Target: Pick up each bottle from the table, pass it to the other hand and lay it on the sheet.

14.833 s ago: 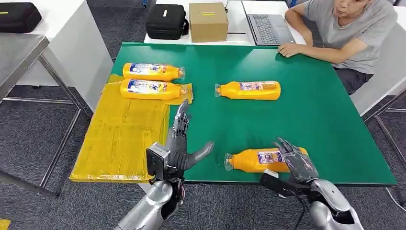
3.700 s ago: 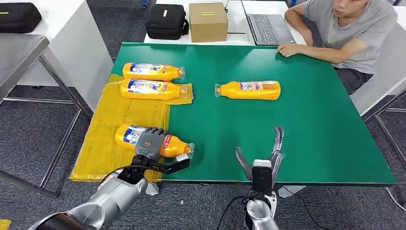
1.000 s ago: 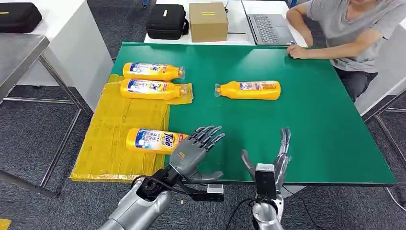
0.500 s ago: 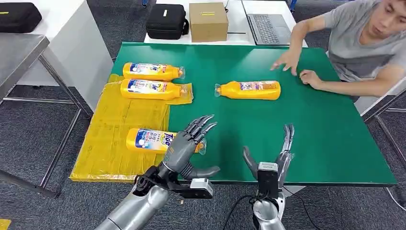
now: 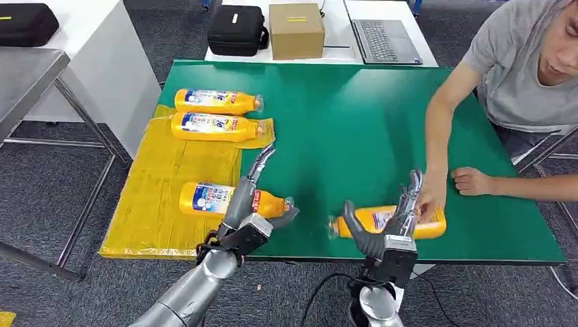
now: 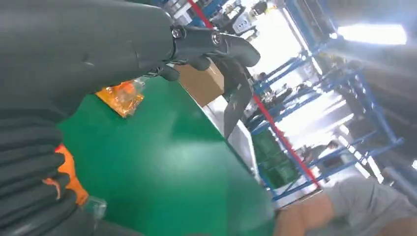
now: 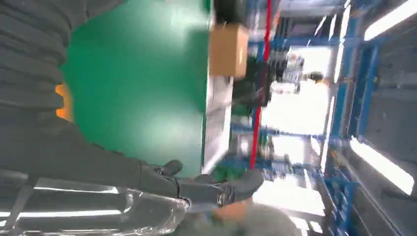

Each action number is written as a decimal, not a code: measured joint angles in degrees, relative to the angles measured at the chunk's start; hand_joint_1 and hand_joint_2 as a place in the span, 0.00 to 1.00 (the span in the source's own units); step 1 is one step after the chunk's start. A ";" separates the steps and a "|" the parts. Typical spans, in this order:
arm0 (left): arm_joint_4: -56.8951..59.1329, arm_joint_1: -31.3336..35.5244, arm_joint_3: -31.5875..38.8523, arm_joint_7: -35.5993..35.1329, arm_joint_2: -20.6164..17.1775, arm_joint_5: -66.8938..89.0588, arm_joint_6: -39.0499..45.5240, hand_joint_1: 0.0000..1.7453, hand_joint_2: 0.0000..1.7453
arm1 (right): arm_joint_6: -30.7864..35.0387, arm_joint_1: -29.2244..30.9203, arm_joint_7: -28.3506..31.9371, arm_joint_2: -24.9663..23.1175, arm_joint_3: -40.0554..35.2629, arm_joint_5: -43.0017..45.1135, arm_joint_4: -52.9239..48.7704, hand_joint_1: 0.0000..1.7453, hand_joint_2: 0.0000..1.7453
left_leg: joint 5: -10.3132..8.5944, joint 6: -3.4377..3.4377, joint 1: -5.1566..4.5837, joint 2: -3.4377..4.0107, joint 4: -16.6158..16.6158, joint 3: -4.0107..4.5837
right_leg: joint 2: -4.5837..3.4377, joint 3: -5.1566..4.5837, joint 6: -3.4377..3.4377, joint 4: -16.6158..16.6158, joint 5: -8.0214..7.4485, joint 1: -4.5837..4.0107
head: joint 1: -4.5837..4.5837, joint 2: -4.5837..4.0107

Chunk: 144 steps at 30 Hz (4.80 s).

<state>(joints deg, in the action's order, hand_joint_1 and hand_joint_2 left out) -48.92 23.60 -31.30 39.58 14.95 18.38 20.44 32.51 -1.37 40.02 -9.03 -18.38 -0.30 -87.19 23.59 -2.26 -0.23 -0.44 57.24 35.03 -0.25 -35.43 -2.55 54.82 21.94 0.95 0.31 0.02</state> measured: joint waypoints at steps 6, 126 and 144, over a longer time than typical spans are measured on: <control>-0.17 -0.65 0.04 0.52 0.59 -5.89 0.72 0.00 1.00 | -4.03 -1.86 0.00 -0.02 -0.87 0.57 -1.99 0.00 1.00 | 0.00 0.00 0.00 0.00 0.00 0.01 | 0.00 0.00 0.00 0.00 0.00 0.00 | 0.02 0.00; -2.82 -2.13 -7.74 0.52 2.10 -23.23 0.00 0.00 1.00 | -27.42 5.03 -13.25 38.88 9.03 -46.06 15.98 0.00 1.00 | 0.00 -0.14 -0.07 -0.14 0.04 0.21 | 0.24 -0.09 -0.07 -0.04 -0.03 0.02 | 0.04 0.00; -1.73 -1.34 -7.74 0.54 2.73 -23.75 -1.05 0.00 1.00 | -35.62 8.22 -15.74 42.34 5.07 -46.71 21.79 0.00 1.00 | -0.01 -0.15 -0.08 -0.14 0.04 0.23 | 0.25 -0.09 -0.08 -0.05 -0.03 0.03 | 0.02 0.00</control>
<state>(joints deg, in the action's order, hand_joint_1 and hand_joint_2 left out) -50.64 22.27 -39.04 40.13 17.68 -5.38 19.39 -3.10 6.85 24.28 33.31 -13.31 -47.01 -65.40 23.58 -2.41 -0.31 -0.58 57.28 35.25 0.00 -35.52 -2.63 54.78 21.91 0.98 0.33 0.02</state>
